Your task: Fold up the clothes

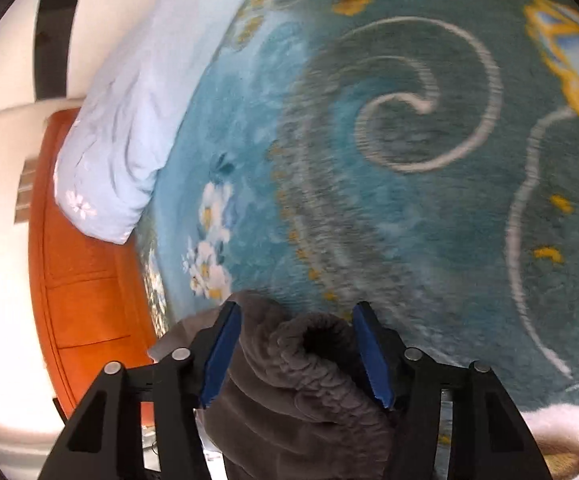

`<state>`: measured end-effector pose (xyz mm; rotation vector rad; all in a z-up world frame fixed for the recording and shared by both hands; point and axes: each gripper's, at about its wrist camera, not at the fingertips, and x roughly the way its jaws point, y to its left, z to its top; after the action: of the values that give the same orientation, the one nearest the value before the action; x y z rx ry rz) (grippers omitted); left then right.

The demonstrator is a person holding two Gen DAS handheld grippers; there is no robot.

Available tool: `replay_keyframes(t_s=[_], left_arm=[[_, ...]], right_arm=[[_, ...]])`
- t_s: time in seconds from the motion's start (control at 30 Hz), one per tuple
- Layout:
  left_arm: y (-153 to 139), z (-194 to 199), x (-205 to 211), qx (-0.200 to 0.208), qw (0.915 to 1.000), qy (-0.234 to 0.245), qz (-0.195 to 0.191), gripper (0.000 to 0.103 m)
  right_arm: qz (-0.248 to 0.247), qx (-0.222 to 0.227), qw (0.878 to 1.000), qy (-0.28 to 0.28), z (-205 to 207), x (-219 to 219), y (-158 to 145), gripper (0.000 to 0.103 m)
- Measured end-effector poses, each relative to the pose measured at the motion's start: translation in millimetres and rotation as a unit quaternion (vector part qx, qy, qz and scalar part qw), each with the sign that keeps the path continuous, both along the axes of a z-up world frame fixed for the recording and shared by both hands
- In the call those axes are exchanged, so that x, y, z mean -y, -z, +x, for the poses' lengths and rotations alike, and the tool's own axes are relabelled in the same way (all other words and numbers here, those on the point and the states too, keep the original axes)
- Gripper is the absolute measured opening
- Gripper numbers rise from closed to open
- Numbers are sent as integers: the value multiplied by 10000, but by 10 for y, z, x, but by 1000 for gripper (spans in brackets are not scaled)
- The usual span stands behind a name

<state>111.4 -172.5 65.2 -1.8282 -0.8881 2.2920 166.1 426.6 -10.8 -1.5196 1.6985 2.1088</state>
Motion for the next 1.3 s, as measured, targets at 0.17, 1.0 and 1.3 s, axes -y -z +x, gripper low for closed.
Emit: replay_keyframes(t_s=[0.17, 1.0, 1.3], left_arm=[[4, -7, 6, -5, 10000, -63, 5, 51], [363, -725, 473, 219, 9852, -1058, 1328, 51], [807, -1600, 697, 364, 9758, -1406, 1636, 50]], right_arm=[[963, 66, 9933, -631, -122, 254, -280, 30], [2300, -688, 9438, -2272, -517, 1687, -949, 59], [2594, -199, 9224, -2856, -647, 2386, -757, 59]])
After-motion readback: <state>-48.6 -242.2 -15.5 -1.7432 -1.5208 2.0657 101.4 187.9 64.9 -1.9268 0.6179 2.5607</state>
